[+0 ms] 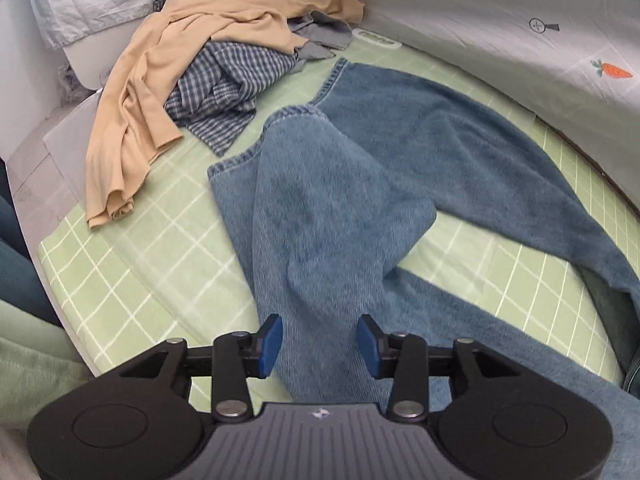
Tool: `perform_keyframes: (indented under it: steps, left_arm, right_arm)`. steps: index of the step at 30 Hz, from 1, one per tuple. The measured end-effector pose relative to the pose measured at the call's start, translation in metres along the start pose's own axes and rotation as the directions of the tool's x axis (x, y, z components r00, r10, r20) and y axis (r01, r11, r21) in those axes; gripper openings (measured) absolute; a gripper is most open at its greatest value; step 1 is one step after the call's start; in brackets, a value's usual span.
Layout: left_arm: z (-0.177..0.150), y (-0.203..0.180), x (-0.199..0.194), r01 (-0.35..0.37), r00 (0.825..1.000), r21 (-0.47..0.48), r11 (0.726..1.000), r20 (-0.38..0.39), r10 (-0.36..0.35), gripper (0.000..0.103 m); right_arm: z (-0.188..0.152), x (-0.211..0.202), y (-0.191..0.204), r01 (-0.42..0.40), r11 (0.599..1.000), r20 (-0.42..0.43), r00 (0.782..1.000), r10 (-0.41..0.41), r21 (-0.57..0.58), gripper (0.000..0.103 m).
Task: Fold clothes
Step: 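Release the jeans from both grippers, leaving them spread out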
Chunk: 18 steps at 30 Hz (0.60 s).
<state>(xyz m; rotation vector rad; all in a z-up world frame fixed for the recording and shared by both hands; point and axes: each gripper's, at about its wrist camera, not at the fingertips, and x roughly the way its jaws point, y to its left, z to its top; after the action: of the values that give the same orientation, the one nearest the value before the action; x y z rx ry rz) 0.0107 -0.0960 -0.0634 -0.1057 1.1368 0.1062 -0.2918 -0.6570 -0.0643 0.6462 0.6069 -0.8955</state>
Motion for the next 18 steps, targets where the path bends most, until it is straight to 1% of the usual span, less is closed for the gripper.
perform_keyframes:
  steps: [1,3,5,6,7,8,9,10,12,13,14,15,16,18]
  left_arm:
    - [-0.006,-0.001,0.001,-0.005,1.0,-0.002,1.0,-0.007,0.005,0.044]
    - [-0.016,-0.005,-0.003,-0.004,1.0,-0.007,1.0,-0.009,0.004,0.047]
    - [-0.025,-0.012,-0.006,-0.004,1.0,-0.011,1.0,-0.011,0.004,0.048]
    - [-0.029,-0.016,-0.008,-0.004,1.0,-0.014,1.0,-0.012,0.004,0.048]
    - [-0.034,-0.02,-0.011,-0.005,1.0,-0.017,1.0,-0.013,0.004,0.048]
    - [-0.039,-0.023,-0.012,-0.003,1.0,-0.022,1.0,-0.014,0.002,0.048]
    - [-0.043,-0.027,-0.014,-0.001,1.0,-0.029,1.0,-0.015,0.001,0.048]
    - [-0.048,-0.031,-0.016,0.001,1.0,-0.036,0.999,-0.017,-0.002,0.048]
    - [-0.058,-0.041,-0.018,0.0,1.0,-0.043,0.999,-0.025,-0.001,0.048]
    - [-0.063,-0.046,-0.018,-0.001,1.0,-0.046,0.999,-0.029,0.0,0.048]
    - [-0.067,-0.05,-0.019,-0.005,0.999,-0.044,0.999,-0.033,0.003,0.048]
    - [-0.07,-0.053,-0.019,-0.005,0.999,-0.043,0.999,-0.033,0.004,0.048]
    - [-0.072,-0.056,-0.02,-0.006,0.999,-0.042,0.999,-0.033,0.005,0.048]
    - [-0.077,-0.062,-0.022,-0.008,0.999,-0.04,0.999,-0.032,0.007,0.049]
  right_arm:
    - [0.002,0.002,-0.008,0.013,1.0,0.003,1.0,-0.013,0.019,0.085]
    - [0.005,0.01,-0.028,0.028,0.997,-0.014,1.0,-0.027,0.077,0.086]
    - [0.004,0.024,-0.052,0.012,0.982,-0.063,0.998,0.0,0.186,0.086]
    - [0.003,0.032,-0.065,-0.001,0.967,-0.09,0.996,0.025,0.256,0.086]
    - [0.0,0.039,-0.078,-0.024,0.938,-0.112,0.991,0.067,0.347,0.086]
    - [-0.005,0.045,-0.09,-0.052,0.891,-0.123,0.985,0.12,0.45,0.086]
    - [-0.011,0.052,-0.102,-0.079,0.832,-0.127,0.976,0.176,0.549,0.086]
    - [-0.017,0.058,-0.112,-0.108,0.76,-0.118,0.964,0.237,0.641,0.086]
    - [-0.029,0.071,-0.125,-0.142,0.614,-0.093,0.938,0.334,0.777,0.086]
    - [-0.033,0.077,-0.126,-0.14,0.572,-0.092,0.93,0.357,0.808,0.086]
    - [-0.035,0.083,-0.127,-0.133,0.548,-0.098,0.923,0.373,0.826,0.089]
    - [-0.035,0.088,-0.127,-0.129,0.536,-0.104,0.918,0.383,0.834,0.09]
    - [-0.034,0.092,-0.127,-0.128,0.532,-0.108,0.915,0.389,0.837,0.091]
    - [-0.027,0.099,-0.126,-0.136,0.543,-0.113,0.909,0.4,0.828,0.091]
